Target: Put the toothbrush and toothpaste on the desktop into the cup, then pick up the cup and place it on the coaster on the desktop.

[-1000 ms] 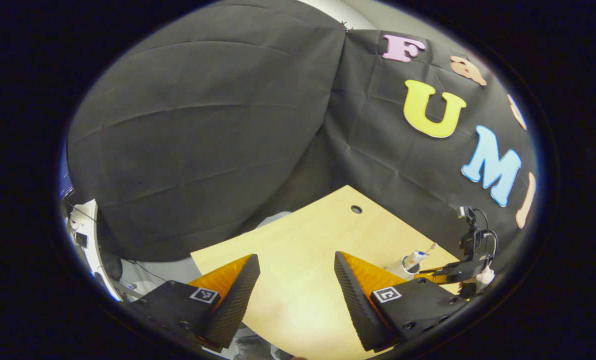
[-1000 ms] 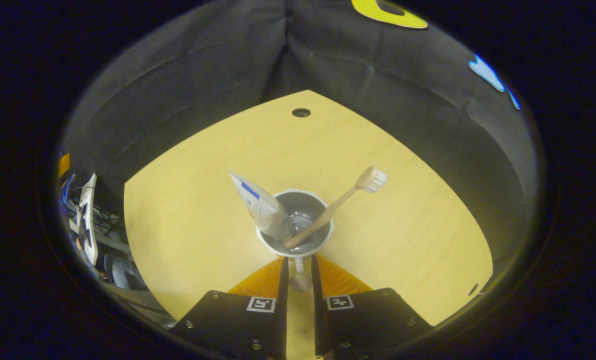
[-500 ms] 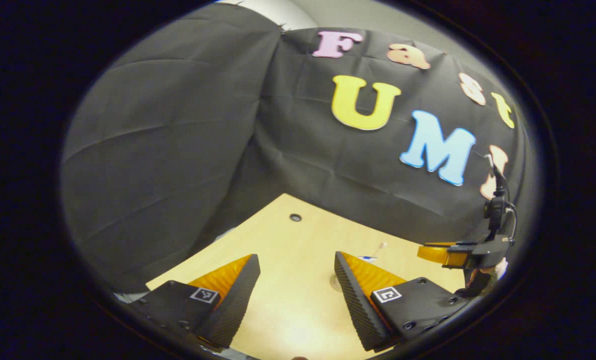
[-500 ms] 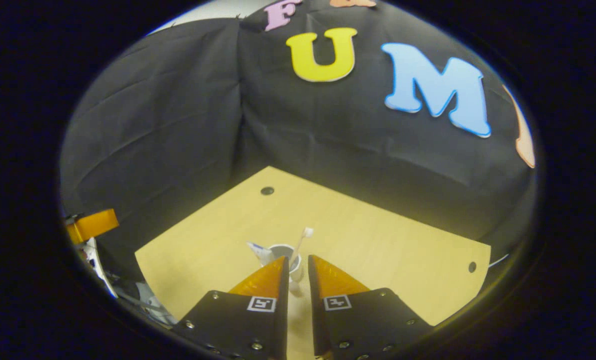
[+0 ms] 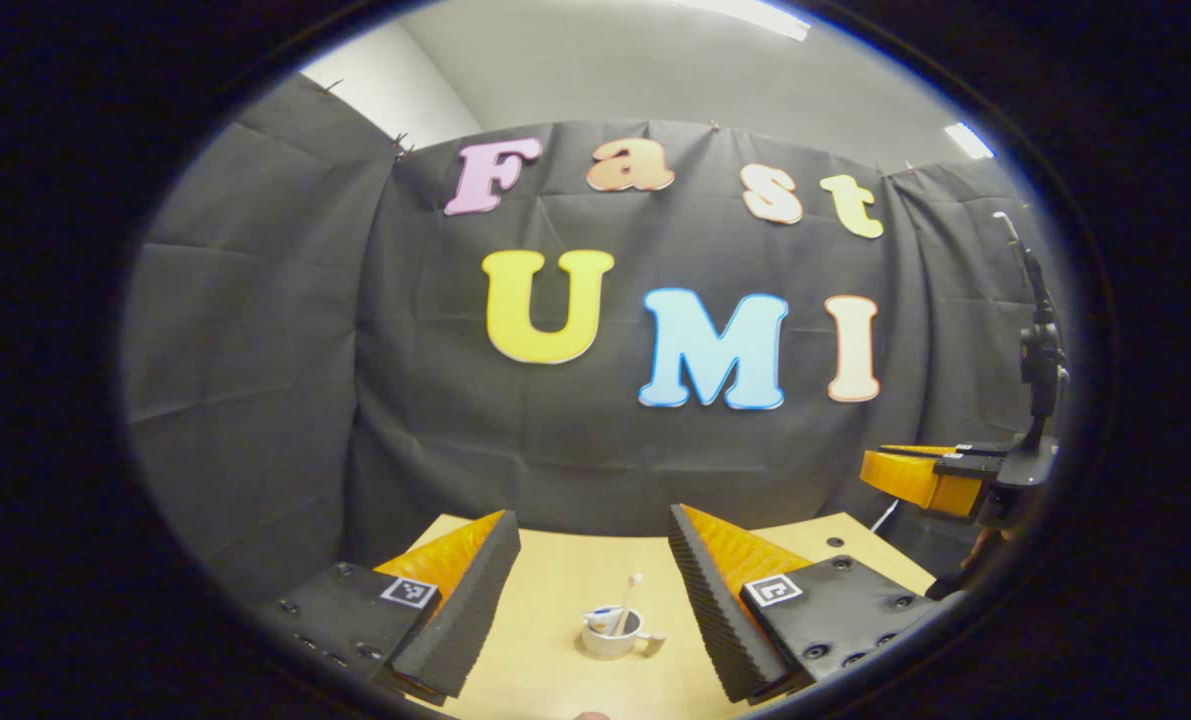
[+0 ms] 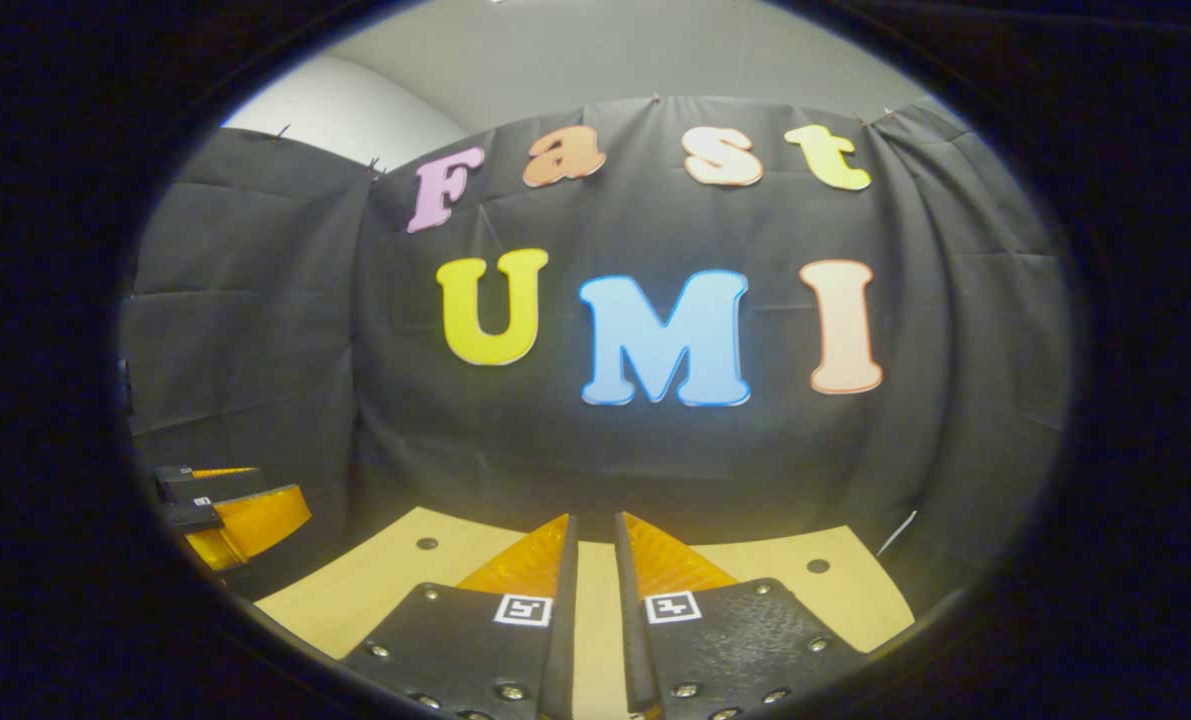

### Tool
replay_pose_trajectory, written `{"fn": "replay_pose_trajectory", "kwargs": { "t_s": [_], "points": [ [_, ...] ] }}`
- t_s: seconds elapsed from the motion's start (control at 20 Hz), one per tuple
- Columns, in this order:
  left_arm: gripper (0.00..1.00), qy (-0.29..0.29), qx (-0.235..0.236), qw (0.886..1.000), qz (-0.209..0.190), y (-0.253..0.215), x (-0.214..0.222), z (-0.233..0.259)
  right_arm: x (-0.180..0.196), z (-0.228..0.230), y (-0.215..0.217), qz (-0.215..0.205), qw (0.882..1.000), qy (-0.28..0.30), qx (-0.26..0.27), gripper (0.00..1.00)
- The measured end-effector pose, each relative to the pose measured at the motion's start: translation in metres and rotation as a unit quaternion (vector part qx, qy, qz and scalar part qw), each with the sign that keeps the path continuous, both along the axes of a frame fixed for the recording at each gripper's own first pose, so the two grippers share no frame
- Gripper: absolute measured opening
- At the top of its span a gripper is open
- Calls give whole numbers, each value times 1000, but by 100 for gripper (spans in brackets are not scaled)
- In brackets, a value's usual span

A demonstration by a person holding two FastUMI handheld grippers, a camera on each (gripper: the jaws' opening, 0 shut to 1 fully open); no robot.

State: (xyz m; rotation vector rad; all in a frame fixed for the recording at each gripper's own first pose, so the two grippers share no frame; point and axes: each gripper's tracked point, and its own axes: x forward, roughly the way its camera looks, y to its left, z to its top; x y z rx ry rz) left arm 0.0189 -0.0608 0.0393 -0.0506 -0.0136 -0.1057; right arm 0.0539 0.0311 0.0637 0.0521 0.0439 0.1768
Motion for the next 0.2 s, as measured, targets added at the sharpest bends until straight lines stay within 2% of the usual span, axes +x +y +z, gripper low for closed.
{"fn": "replay_pose_trajectory", "kwargs": {
  "t_s": [0.1, 0.2],
  "points": [
    [95, -25, 9, 1000, -9, -15, -10, 14, -16, 10, -15, -32, 999, -25, 1, 27],
    [95, -33, 24, 999, -23, -33, -16, 22, -29, 17, -21, -51, 998, -44, -9, 29]
  ]
}}
